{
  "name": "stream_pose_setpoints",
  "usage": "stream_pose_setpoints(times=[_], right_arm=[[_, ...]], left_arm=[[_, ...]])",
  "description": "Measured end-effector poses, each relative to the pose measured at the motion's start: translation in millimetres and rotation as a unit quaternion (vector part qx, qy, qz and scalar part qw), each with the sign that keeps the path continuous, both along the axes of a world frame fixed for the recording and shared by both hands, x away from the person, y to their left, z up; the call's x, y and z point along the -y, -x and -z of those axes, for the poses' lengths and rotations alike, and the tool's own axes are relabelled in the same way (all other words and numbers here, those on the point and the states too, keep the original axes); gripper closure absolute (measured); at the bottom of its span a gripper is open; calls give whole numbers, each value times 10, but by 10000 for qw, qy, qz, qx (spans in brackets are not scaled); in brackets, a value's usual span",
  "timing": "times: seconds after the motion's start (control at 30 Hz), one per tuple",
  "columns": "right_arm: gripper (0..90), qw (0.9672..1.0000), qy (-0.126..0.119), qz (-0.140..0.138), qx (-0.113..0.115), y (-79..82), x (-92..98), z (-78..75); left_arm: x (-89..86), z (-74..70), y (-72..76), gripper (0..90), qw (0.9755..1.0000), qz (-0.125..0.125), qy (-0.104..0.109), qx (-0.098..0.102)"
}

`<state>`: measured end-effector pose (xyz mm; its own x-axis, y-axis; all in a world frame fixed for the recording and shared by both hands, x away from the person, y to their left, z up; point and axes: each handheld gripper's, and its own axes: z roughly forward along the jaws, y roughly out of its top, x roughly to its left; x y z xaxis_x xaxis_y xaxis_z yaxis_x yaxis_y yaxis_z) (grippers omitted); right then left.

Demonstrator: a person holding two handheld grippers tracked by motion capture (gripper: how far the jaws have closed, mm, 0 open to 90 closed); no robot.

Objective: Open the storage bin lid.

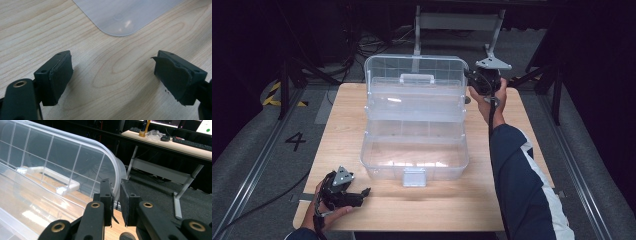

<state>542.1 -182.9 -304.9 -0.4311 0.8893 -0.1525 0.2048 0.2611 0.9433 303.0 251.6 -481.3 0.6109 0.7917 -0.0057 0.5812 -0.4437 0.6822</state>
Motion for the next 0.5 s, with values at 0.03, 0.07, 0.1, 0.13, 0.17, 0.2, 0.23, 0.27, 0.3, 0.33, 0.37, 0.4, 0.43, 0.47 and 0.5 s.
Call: stream_pose_setpoints(times=[0.03, 0.07, 0.1, 0.13, 0.17, 0.2, 0.23, 0.27, 0.3, 0.33, 0.37, 0.4, 0.43, 0.47, 0.5], right_arm=[[812, 10000, -2, -10, -12, -6, 2, 2], [811, 10000, -13, -20, -15, -20, 6, 8], [811, 10000, -26, -26, -30, -32, 8, 14], [810, 10000, -48, -32, -43, -44, 10, 18], [810, 10000, -46, -38, -46, -57, 12, 21], [810, 10000, -45, -48, -58, -68, 13, 23], [810, 10000, -45, -48, -58, -68, 13, 23], [809, 9999, -42, -54, -75, -81, 13, 24], [808, 9999, -25, -73, -89, -92, 13, 24], [808, 9999, -2, -89, -99, -104, 15, 25], [807, 9999, -2, -88, -108, -118, 17, 28], [807, 9999, -10, -98, -120, -129, 16, 34], [807, 9999, -14, -92, -113, -139, 16, 40], [807, 9999, -42, -98, -135, -149, 16, 46], [807, 9998, -70, -91, -150, -162, 18, 53]], left_arm=[[0, 1, 1, 157, 10000, -4, 1, -3], [0, 4, 1, 157, 10000, -4, 18, 6], [0, 5, 0, 157, 10000, 0, 23, 5], [0, 5, -2, 157, 10000, 9, 26, 7], [-2, 4, -4, 157, 10000, 18, 16, 14], [-3, 4, -6, 156, 10000, 28, 14, 13], [-3, 4, -6, 156, 10000, 28, 14, 13], [-2, 4, -6, 156, 10000, 27, 21, 12], [-3, 4, -6, 156, 10000, 28, 20, 12], [-4, 3, -8, 156, 10000, 39, 13, 9], [-5, 3, -9, 156, 10000, 44, 9, 13], [-8, 1, -12, 155, 10000, 55, -8, 17], [-9, 2, -14, 156, 10000, 63, -8, 28], [-13, 1, -18, 155, 10000, 73, -35, 57], [-11, 2, -18, 155, 10000, 73, -17, 46]])
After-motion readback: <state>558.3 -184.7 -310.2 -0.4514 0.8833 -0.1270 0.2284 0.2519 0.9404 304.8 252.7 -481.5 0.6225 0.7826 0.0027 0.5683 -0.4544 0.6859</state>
